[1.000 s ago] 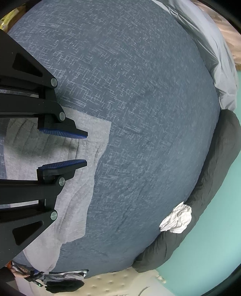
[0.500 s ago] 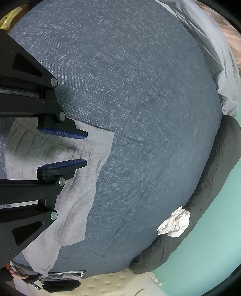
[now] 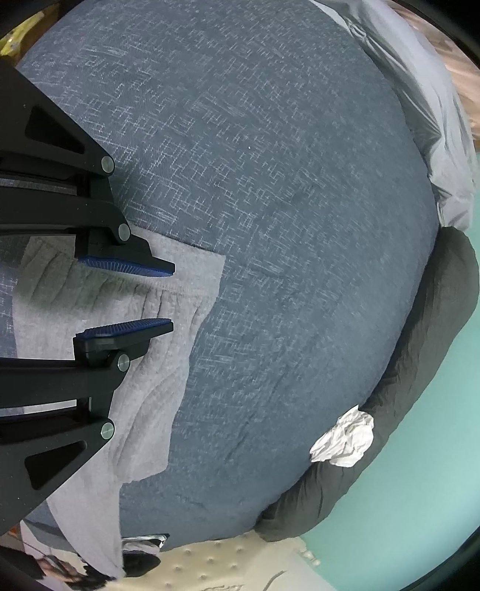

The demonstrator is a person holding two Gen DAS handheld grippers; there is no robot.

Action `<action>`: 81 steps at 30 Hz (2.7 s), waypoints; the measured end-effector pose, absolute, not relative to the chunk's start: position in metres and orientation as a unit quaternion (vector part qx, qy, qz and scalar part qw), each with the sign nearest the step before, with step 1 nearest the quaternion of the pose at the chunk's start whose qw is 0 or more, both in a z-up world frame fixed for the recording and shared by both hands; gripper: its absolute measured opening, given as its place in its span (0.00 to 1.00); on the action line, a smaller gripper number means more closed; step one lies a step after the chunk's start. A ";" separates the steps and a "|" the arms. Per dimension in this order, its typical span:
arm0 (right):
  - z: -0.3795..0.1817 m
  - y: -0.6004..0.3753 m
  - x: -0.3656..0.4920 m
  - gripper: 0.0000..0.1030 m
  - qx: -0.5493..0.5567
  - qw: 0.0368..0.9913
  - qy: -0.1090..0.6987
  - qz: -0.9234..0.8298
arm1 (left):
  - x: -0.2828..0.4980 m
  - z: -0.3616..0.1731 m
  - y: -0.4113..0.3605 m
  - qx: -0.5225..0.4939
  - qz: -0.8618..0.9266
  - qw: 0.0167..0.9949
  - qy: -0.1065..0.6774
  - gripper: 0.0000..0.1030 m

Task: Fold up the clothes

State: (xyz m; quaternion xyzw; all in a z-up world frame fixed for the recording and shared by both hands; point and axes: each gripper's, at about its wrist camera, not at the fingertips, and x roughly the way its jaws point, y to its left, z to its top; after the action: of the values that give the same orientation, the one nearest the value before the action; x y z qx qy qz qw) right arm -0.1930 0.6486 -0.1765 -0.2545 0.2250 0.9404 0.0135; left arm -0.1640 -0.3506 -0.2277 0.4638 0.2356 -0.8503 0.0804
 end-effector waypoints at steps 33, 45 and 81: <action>-0.253 0.653 -0.246 0.07 -0.377 0.089 0.122 0.914 | -0.199 -0.262 -0.354 0.492 -0.837 0.078 0.228 0.29; -0.221 0.655 -0.237 0.08 -0.322 0.074 0.122 0.936 | -0.202 -0.257 -0.350 0.490 -0.840 0.075 0.223 0.29; -0.345 0.607 -0.306 0.14 -0.489 0.075 0.051 0.868 | -0.204 -0.260 -0.345 0.501 -0.837 0.082 0.204 0.29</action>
State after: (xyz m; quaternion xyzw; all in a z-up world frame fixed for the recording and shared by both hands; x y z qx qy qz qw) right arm -0.3059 0.6071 -0.3451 -0.4886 0.0507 0.8678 0.0750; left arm -0.2036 -0.3449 -0.2599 0.5011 0.2042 -0.8369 0.0825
